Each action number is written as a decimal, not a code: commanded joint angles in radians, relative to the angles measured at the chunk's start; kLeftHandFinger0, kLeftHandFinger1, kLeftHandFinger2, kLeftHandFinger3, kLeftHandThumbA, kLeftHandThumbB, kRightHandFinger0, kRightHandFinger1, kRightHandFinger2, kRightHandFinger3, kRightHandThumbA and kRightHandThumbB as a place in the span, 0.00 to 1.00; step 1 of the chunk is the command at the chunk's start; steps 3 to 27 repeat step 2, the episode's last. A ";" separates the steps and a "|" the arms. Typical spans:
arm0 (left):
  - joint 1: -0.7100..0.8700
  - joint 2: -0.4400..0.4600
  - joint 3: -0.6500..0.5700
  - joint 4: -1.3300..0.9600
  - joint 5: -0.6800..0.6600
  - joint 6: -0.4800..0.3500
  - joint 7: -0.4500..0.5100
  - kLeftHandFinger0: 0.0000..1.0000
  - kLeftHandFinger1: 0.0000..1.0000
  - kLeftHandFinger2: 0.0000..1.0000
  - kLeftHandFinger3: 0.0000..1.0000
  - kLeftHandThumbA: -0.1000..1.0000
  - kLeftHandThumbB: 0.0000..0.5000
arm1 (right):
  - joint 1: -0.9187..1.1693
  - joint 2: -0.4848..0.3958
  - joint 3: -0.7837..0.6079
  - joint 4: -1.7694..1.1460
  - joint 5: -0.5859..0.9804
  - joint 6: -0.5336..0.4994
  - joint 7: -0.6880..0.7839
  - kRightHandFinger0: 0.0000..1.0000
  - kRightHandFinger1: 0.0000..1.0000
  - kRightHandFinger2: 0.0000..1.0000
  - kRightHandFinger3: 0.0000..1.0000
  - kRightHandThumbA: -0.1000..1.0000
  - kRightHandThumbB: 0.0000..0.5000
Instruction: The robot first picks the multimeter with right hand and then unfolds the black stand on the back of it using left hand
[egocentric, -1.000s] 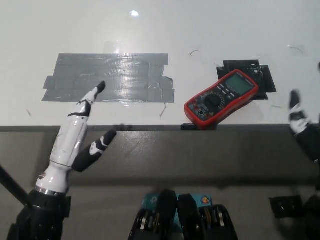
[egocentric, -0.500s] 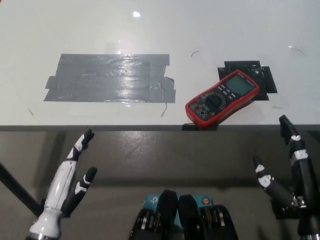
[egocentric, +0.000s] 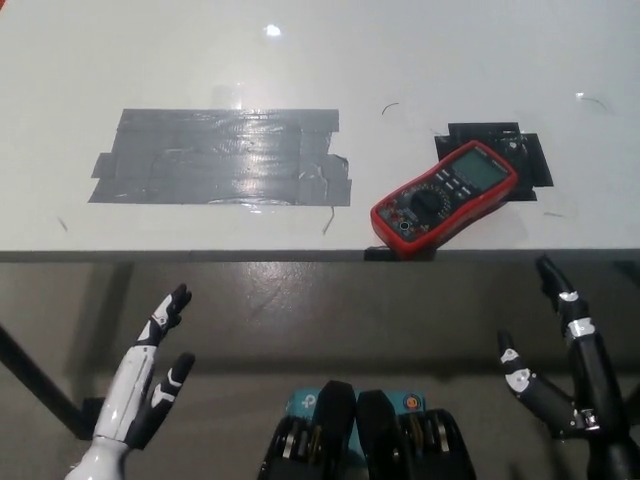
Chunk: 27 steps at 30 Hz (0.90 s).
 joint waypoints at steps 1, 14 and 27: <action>-0.005 -0.001 -0.004 -0.024 -0.004 0.012 -0.008 1.00 1.00 1.00 1.00 1.00 0.60 | 0.000 0.005 -0.019 -0.001 -0.020 -0.069 0.027 1.00 1.00 1.00 1.00 0.51 0.51; -0.013 -0.001 -0.007 -0.020 0.002 0.011 -0.008 1.00 1.00 1.00 1.00 1.00 0.60 | -0.003 0.002 -0.023 -0.004 -0.022 -0.067 0.030 1.00 1.00 1.00 1.00 0.50 0.51; -0.013 -0.001 -0.007 -0.020 0.002 0.011 -0.008 1.00 1.00 1.00 1.00 1.00 0.60 | -0.003 0.002 -0.023 -0.004 -0.022 -0.067 0.030 1.00 1.00 1.00 1.00 0.50 0.51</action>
